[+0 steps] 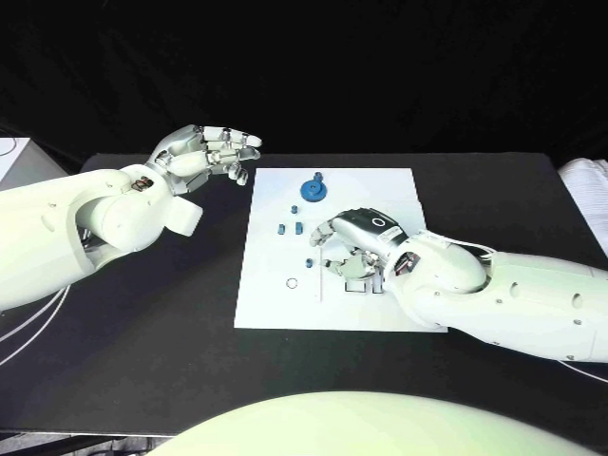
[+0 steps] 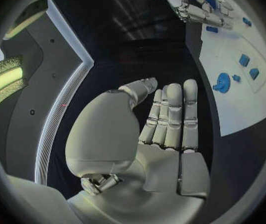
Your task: Assemble the parts on the task board
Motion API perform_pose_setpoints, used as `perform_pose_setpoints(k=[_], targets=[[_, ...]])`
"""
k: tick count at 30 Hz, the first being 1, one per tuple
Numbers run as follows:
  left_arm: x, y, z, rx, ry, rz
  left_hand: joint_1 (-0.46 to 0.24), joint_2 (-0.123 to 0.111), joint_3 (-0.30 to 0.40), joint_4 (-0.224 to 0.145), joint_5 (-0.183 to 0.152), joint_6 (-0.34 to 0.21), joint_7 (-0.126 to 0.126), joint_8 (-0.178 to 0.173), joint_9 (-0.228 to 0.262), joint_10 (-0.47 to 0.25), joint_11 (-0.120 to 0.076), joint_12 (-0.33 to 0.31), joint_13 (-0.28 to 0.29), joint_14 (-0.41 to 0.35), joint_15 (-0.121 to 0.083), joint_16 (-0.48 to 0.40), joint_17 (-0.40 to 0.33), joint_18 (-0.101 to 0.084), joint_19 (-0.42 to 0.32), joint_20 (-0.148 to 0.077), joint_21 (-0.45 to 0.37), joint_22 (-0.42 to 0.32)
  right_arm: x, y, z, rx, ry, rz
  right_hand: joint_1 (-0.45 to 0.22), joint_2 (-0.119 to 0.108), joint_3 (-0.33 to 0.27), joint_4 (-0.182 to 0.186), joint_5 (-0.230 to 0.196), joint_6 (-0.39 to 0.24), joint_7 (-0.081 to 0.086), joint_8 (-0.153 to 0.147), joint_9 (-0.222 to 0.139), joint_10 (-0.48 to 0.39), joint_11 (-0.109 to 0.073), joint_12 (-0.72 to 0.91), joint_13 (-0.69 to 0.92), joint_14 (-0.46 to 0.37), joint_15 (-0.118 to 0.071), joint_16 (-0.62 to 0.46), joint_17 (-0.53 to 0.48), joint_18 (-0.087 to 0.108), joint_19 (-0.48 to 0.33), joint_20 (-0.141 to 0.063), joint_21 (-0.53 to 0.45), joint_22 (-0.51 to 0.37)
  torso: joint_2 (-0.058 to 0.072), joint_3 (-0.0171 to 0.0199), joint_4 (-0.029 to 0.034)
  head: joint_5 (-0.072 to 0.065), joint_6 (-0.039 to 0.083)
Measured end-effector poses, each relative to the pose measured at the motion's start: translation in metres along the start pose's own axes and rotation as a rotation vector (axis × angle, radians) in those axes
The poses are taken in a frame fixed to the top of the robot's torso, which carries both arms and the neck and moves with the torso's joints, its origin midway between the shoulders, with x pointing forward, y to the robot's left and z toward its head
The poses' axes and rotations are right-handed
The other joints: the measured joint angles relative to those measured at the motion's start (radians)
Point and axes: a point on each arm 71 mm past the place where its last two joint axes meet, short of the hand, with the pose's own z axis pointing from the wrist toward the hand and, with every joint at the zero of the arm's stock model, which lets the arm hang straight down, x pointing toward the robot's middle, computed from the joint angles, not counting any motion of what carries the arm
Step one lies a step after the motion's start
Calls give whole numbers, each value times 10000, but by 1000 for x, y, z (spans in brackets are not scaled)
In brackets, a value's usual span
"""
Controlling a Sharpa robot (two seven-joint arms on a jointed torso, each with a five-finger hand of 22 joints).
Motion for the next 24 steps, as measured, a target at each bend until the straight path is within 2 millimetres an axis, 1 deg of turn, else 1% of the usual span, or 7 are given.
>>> perform_pose_setpoints(k=[6,8,11,16,19,21,24], targets=[[-1,0,-1,-13,-5,2,0,0,0,0,0,0,0,0,0,-37,37,0,-1,0,0,0,-2,0,0,0,0,0,-30,-24,-10,570,-410,-2,10,-10,-24,29,0,54,-53,-40,-14,231,-87,271,12,163,-46,444,490,1,432,-58,660,620,-4,-5,-16,-83,111],[-1,0,-1,-16,-4,1,0,0,0,0,0,0,0,0,0,-38,37,0,-1,0,0,0,-8,0,-1,0,0,0,-43,-37,-14,887,-554,-71,10,-10,-23,82,0,54,-53,-40,-15,231,-87,340,12,163,-47,538,594,-109,537,-66,809,763,-7,-10,-23,-118,150],[-1,0,-1,-17,5,-1,0,0,0,0,0,-35,35,-1,0,-38,38,0,-1,0,0,0,-8,0,-1,0,0,0,-57,-54,-17,1295,-676,-199,52,-52,-23,82,0,87,-86,-40,-15,231,-87,346,12,163,-47,596,692,-119,556,-77,881,863,-12,-14,-24,-156,201],[-1,0,-1,-22,18,-7,0,0,0,0,0,-37,37,-3,0,-37,37,0,-1,0,0,0,-8,0,-1,0,0,0,-64,-71,-18,1723,-556,-381,101,-101,-169,161,0,87,-86,-79,-30,174,-79,346,-34,162,-46,653,749,-118,555,-77,921,890,-13,-10,-13,-200,275],[-1,1,-1,-26,24,-11,0,0,0,0,0,-37,37,-3,0,-37,38,0,-1,0,0,0,-8,0,-1,0,0,1,-64,-77,-18,1851,-338,-484,101,-101,-369,178,0,69,-175,-136,-30,6,-76,346,-49,162,-46,653,740,-118,555,-77,921,863,-6,-5,2,-219,296],[-1,1,-1,-30,26,-14,0,0,0,0,0,-37,37,-3,0,-37,38,0,-1,0,0,0,-8,0,-1,0,0,1,-63,-78,-17,1885,-176,-540,145,-144,-575,227,0,31,-212,-174,-45,-73,-59,400,-49,162,-46,653,702,-117,555,-77,888,840,0,-4,9,-221,298],[-1,1,-1,-35,28,-17,0,0,0,0,0,-37,37,-3,0,-37,38,0,-1,0,0,0,-8,1,-1,0,0,1,-60,-79,-16,1912,132,-646,311,-35,-1047,337,0,31,-280,-229,-64,-236,-43,491,-49,162,-45,653,621,-117,555,-77,798,792,7,-5,13,-224,300]])
